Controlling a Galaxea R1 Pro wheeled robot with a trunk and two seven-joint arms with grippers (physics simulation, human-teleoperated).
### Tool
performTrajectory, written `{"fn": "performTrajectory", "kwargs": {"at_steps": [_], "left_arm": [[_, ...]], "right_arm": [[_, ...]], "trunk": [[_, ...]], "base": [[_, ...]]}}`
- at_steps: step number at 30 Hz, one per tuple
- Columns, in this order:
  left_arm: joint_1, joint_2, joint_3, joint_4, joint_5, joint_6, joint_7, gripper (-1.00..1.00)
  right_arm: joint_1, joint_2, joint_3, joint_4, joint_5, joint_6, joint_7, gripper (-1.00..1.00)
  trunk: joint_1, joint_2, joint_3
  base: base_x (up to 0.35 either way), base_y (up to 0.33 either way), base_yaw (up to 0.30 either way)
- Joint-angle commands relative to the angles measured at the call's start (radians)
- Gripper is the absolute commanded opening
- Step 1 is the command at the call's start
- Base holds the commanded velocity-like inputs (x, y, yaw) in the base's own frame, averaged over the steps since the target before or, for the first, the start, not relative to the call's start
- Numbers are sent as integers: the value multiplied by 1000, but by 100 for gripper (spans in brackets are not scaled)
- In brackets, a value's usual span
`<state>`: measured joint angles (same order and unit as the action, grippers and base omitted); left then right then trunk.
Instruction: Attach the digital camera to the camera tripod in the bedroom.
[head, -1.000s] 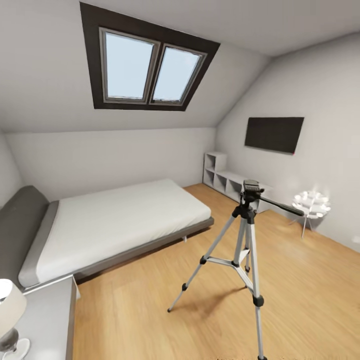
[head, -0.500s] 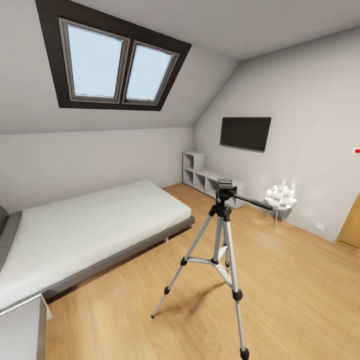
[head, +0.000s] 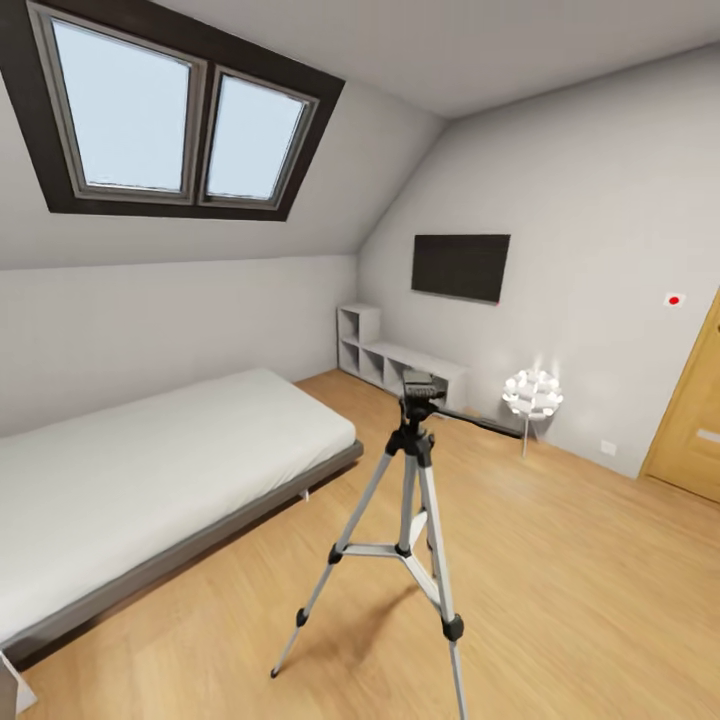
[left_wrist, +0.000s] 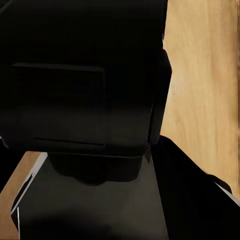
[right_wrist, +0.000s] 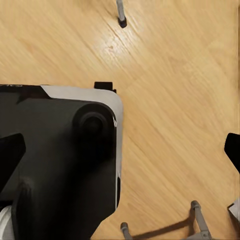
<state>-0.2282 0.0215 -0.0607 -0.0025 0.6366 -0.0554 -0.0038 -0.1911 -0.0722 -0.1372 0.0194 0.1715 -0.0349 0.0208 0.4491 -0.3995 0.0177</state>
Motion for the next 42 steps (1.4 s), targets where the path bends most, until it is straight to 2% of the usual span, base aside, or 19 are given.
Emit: {"fn": "performTrajectory", "kwargs": {"at_steps": [1,7,16,28,42], "left_arm": [[0,0,-7,1,5,-3,-1,-100],[0,1,-7,1,5,-6,-1,-100],[0,-3,-7,-1,4,-7,-1,-100],[0,-1,-8,-1,4,-6,-1,-100],[0,1,-7,1,6,-6,-1,-100]], "right_arm": [[-1,0,-8,2,10,-4,2,100],[-1,0,-4,2,11,-7,1,100],[-1,0,-4,2,11,-8,1,100],[-1,0,-4,2,12,-7,1,100],[-1,3,-2,2,15,3,6,100]], "trunk": [[1,-1,0],[1,-1,0],[1,-1,0],[1,-1,0],[1,-1,0]], "base": [[314,-146,-15],[247,-120,-5],[32,-38,0],[56,-225,0],[6,-16,0]]}}
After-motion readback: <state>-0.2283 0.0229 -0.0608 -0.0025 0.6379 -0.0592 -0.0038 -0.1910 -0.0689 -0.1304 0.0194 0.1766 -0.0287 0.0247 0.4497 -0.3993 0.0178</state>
